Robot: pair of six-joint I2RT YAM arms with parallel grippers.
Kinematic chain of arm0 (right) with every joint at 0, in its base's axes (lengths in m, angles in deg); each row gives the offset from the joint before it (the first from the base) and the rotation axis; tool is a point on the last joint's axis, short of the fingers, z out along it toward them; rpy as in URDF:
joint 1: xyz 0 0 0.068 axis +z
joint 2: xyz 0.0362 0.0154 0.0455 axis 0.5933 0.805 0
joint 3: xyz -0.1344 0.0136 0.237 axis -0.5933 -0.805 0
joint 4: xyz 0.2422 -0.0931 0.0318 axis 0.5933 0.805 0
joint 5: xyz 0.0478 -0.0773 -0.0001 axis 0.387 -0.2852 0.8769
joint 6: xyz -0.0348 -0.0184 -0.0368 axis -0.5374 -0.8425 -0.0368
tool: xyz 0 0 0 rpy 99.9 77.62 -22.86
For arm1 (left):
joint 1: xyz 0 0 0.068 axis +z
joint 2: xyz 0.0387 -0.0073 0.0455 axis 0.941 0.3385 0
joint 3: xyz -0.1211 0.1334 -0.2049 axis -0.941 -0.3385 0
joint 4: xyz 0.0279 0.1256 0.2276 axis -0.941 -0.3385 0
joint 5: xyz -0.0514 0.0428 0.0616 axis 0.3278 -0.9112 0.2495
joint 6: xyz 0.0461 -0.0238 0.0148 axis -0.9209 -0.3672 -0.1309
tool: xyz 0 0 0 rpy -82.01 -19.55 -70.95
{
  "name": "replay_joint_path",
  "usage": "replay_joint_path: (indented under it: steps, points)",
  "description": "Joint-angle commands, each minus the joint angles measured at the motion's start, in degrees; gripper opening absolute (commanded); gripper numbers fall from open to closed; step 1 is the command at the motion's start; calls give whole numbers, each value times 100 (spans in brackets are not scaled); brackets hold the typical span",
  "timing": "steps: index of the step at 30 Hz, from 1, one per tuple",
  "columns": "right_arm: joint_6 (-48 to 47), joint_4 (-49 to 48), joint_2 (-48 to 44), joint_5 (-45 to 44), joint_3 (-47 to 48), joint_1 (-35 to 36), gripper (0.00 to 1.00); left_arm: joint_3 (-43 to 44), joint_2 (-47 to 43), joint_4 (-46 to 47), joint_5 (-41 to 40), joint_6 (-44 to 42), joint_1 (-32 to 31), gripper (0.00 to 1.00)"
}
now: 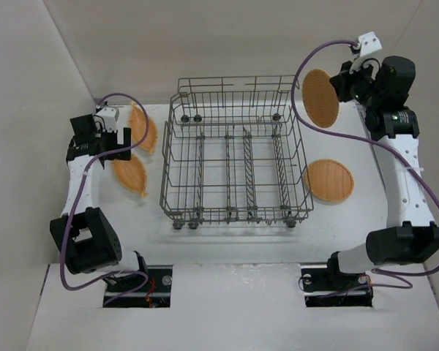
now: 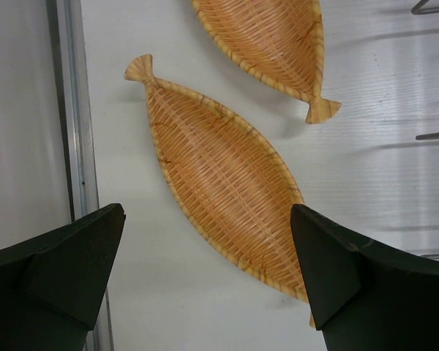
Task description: Load the plates into the dish rack
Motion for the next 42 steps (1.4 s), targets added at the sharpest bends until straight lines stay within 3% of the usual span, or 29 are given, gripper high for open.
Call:
replay_joint_path:
  steps: [1, 18, 31, 42]
  points:
    - [-525, -744, 197, 187, 448, 361, 0, -143, -379, 140, 188, 30, 141, 100]
    - [-2002, -1096, 1375, 1127, 1301, 1847, 0, -785, -951, 114, 259, 47, 713, 100]
    - [-3206, -1272, 1639, 1699, 985, 2664, 0, -1005, -1013, 140, 259, 100, 897, 100]
    - [-4261, -1342, 1613, 2489, 641, 2911, 0, -1014, -863, 167, 259, 205, 889, 100]
